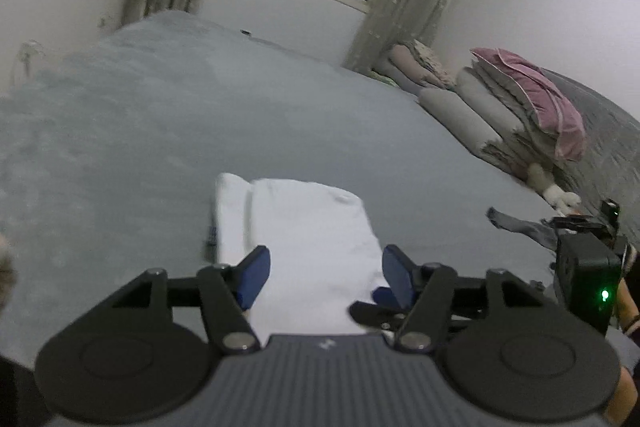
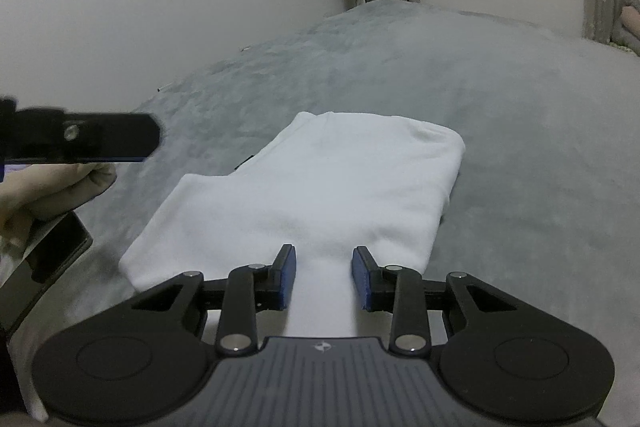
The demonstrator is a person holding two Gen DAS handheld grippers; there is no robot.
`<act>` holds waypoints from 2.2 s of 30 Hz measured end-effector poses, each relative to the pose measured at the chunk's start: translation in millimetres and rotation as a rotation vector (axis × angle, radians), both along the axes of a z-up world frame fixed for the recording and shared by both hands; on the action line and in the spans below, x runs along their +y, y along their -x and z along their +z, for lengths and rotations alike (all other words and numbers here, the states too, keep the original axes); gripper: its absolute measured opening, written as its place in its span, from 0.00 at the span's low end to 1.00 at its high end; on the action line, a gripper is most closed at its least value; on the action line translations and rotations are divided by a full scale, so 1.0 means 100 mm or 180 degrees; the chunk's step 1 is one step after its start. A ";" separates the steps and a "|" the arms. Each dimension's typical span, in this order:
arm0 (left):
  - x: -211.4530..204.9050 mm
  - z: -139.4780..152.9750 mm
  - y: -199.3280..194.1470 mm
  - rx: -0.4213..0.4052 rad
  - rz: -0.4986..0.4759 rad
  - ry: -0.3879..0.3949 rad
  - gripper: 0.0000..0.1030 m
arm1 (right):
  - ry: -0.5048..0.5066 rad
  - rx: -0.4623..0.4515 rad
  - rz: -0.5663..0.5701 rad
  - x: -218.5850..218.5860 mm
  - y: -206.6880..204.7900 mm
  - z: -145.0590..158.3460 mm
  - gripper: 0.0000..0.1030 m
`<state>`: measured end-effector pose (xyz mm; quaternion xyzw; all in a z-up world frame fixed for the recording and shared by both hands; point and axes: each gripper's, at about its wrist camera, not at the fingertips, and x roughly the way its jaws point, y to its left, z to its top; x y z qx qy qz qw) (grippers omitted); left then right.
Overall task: Fold clothes
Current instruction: 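Close the left gripper on the shirt's folded edge while the right gripper hovers nearby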
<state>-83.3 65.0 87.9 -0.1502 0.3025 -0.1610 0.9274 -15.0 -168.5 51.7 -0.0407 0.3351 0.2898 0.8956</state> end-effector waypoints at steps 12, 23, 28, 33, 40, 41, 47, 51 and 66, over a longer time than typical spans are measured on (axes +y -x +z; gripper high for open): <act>0.18 -0.60 -0.32 0.0802 0.0368 0.0212 0.01 | 0.0059 -0.0138 -0.0002 0.03 0.08 -0.02 0.31; 0.12 -0.59 -0.28 0.0733 0.0468 0.0113 0.02 | 0.0064 -0.0246 0.0228 0.08 0.22 0.05 0.31; 0.14 -0.51 -0.24 0.0632 0.0516 -0.0024 0.03 | 0.0159 -0.0252 0.0286 0.15 0.24 -0.01 0.33; 0.18 -0.23 -0.14 0.0122 0.0636 -0.0162 0.12 | 0.0203 -0.0265 0.0293 0.20 0.23 -0.05 0.37; -0.02 -0.32 -0.18 0.0170 0.0384 -0.0073 0.12 | 0.0210 -0.0273 0.0272 0.20 0.25 -0.04 0.38; -0.06 -0.34 -0.19 0.0199 0.0420 -0.0198 0.12 | 0.0211 -0.0277 0.0267 0.21 0.26 -0.04 0.38; -0.04 -0.53 -0.26 0.0494 0.0657 -0.0320 0.06 | 0.0193 -0.0267 0.0261 0.20 0.26 -0.03 0.38; 0.03 -0.55 -0.23 0.0555 0.0713 -0.0169 0.05 | 0.0083 -0.0253 0.0336 0.19 0.29 0.03 0.38; -0.01 -0.57 -0.24 0.0551 0.0684 -0.0300 0.04 | 0.0373 -0.0196 0.0559 0.20 0.42 -0.02 0.35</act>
